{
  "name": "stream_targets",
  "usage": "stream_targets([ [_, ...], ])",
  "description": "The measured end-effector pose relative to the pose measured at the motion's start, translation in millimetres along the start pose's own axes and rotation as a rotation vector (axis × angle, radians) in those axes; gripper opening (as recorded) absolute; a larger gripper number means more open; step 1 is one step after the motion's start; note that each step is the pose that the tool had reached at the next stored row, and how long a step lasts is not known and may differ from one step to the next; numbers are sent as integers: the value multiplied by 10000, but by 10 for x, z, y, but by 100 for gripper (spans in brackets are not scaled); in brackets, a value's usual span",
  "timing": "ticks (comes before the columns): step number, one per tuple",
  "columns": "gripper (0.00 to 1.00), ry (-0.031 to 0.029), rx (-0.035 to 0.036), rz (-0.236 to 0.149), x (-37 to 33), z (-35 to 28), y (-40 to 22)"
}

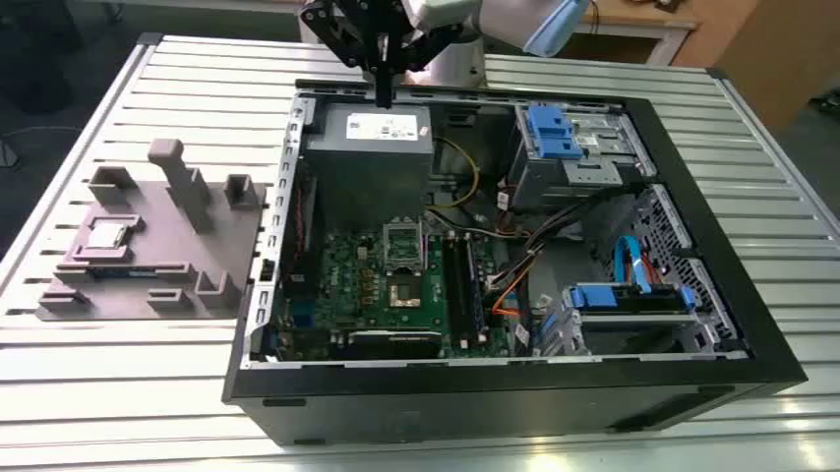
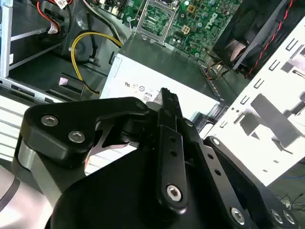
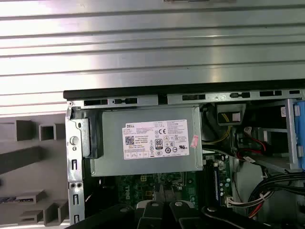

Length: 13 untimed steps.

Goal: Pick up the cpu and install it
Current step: 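Reach for the cpu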

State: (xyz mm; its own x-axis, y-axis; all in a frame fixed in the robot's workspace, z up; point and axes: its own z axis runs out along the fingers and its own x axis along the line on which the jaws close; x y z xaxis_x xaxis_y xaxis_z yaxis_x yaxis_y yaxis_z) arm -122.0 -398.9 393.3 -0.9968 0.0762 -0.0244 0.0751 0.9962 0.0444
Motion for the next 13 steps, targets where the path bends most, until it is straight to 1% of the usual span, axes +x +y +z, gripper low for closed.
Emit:
stream_targets([
  [5, 10, 0, 0, -1, 1, 0, 0],
  [13, 10, 0, 0, -1, 21, -1, -2],
])
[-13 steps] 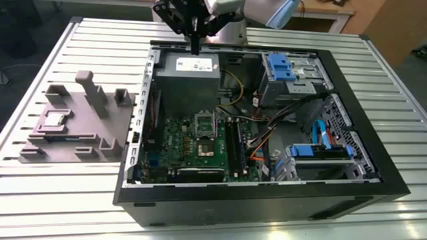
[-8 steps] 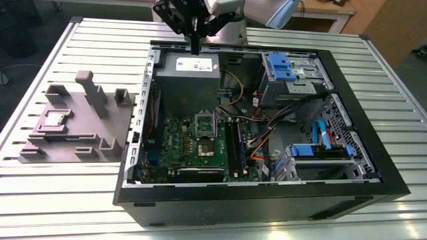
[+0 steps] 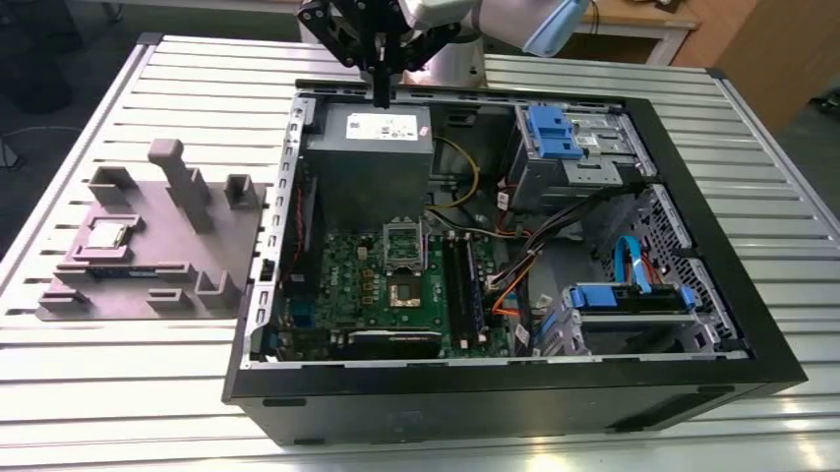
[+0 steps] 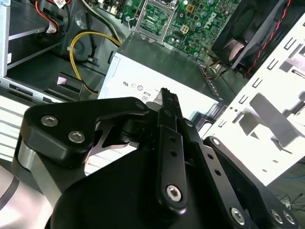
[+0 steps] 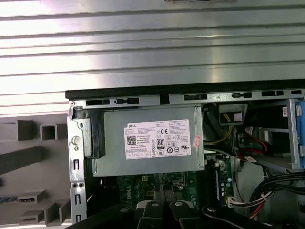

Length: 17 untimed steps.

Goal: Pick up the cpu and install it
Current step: 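Reach for the cpu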

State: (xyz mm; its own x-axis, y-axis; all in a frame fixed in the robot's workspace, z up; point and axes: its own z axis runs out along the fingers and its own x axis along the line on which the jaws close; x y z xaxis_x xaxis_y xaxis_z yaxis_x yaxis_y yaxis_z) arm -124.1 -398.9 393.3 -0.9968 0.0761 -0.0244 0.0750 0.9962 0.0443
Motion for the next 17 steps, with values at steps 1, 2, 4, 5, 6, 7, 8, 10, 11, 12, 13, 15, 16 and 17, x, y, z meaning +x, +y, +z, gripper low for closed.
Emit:
stream_targets([
  [1, 10, 0, 0, 1, 15, 0, -1],
  [2, 10, -1, 0, 1, 50, -1, -4],
  [4, 10, 0, 0, 1, 53, -1, -4],
  [5, 10, -1, 0, 2, 56, -1, -4],
  [6, 10, 0, -1, 2, 58, -1, -4],
  [7, 10, -1, 0, 1, 61, -1, -5],
  [8, 10, -1, -1, 1, 62, -1, -5],
  [10, 10, 1, 0, 2, 138, 0, -11],
  [11, 10, 2, 0, 1, 138, 0, -11],
  [12, 10, 2, 0, 1, 140, 0, -11],
  [13, 10, 2, 0, 2, 142, 0, -11],
  [15, 10, 2, 0, 2, 146, 0, -11],
  [16, 10, 2, 0, 1, 147, 1, -11],
  [17, 10, 2, 0, 1, 149, 0, -11],
])
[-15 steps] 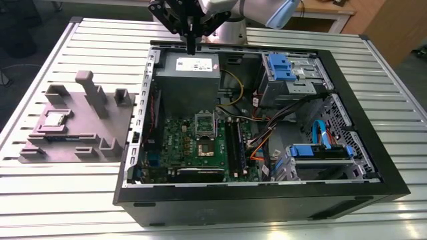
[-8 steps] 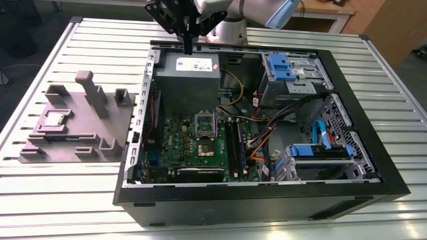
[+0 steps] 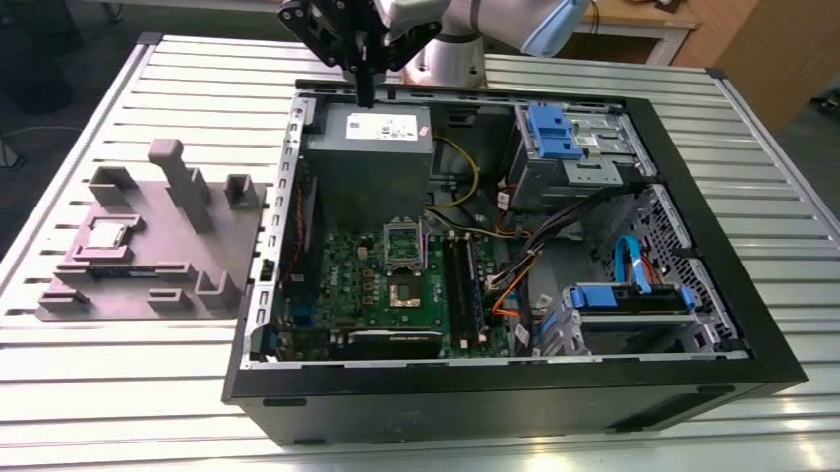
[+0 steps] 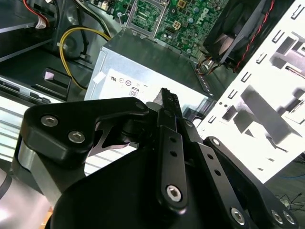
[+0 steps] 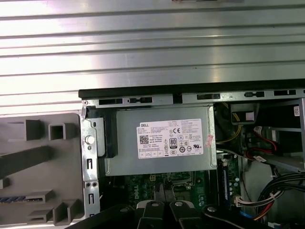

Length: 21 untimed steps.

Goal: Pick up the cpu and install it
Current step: 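Reach for the cpu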

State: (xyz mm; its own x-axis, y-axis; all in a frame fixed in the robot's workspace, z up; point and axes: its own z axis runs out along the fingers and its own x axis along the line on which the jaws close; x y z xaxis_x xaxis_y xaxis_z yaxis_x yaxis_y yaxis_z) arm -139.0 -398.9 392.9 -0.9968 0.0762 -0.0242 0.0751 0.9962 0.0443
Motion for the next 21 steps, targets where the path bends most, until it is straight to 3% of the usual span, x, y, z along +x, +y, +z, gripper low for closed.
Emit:
stream_targets([
  [21, 10, 0, 0, -1, 40, 1, -3],
])
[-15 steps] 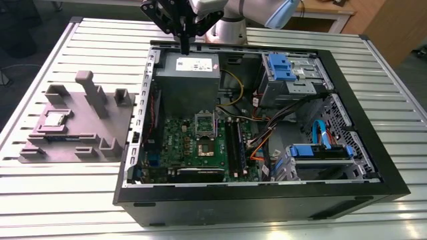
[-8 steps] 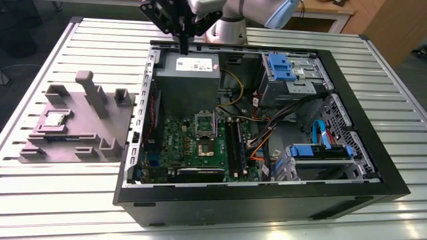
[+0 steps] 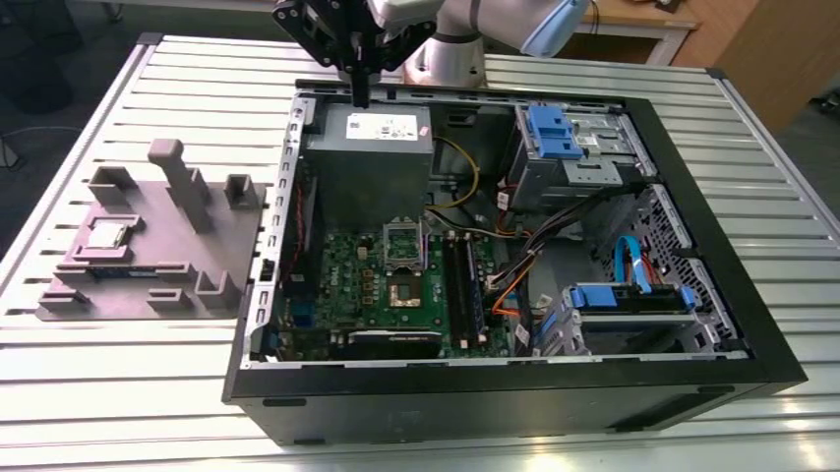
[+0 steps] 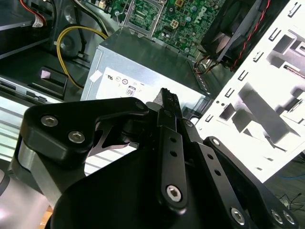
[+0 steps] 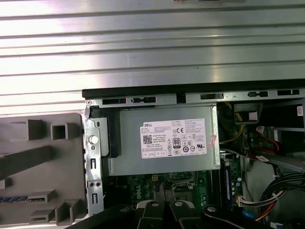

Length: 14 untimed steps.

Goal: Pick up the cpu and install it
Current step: 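Reach for the cpu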

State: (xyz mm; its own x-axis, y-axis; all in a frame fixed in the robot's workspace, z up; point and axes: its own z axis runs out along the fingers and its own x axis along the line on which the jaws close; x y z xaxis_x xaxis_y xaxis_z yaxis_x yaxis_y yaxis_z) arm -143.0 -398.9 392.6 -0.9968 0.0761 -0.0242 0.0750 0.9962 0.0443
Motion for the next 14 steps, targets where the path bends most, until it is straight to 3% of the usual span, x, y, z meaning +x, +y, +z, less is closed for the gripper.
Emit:
stream_targets([
  [14, 10, 0, 0, 1, 32, 1, -2],
])
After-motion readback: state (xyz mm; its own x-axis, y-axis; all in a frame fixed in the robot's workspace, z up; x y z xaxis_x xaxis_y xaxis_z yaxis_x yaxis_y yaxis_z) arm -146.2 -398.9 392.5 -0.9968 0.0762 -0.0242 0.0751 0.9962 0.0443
